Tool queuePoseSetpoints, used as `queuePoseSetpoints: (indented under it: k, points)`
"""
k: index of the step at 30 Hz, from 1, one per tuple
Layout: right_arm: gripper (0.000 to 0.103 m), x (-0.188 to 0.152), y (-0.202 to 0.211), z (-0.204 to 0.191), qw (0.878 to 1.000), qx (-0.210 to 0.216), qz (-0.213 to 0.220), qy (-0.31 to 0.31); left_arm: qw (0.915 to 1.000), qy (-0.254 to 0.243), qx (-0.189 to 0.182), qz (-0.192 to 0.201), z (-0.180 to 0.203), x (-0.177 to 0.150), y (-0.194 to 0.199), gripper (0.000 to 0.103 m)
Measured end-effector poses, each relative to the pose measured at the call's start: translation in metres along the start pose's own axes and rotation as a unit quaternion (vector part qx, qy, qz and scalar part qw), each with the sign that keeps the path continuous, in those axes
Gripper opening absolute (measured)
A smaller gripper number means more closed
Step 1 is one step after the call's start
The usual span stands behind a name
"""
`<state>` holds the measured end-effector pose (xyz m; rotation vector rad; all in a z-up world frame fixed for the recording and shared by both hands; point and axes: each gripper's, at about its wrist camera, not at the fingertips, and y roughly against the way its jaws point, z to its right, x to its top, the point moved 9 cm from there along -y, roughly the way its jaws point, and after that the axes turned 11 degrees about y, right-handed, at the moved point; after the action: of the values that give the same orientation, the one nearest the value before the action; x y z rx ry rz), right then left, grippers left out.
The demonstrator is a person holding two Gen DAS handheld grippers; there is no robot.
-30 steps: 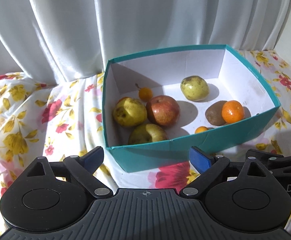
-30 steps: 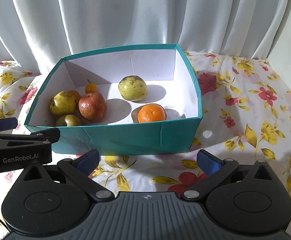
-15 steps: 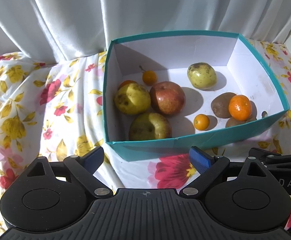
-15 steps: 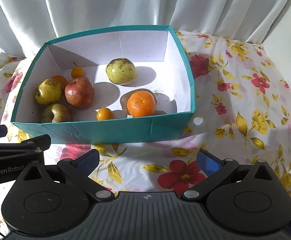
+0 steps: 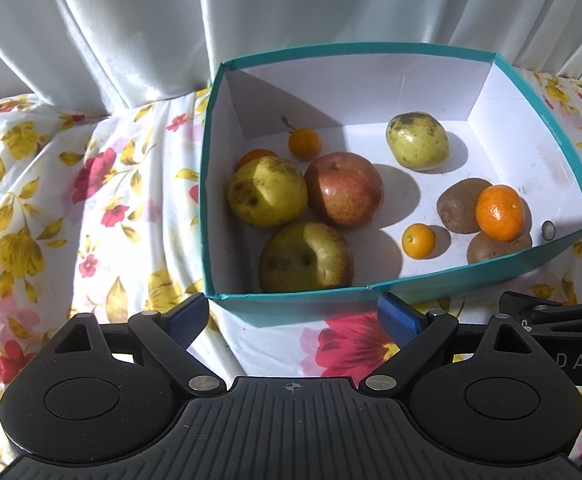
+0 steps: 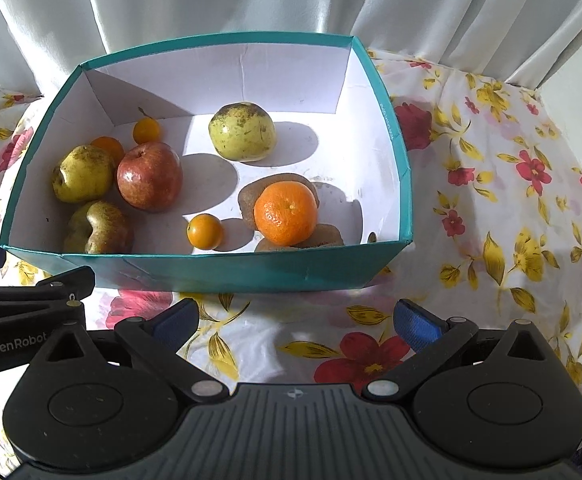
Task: Organize fruits
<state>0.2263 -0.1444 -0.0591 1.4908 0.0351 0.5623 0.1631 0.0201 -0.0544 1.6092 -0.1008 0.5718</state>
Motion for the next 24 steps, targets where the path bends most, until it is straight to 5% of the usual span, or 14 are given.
queuePoseSetpoints:
  k: [24]
  points:
    - [0.103, 0.0009, -0.0098, -0.0028, 1.0, 0.0, -0.009, 0.014, 1.0, 0.002, 0.0, -0.007, -0.002, -0.001, -0.0051, 0.094]
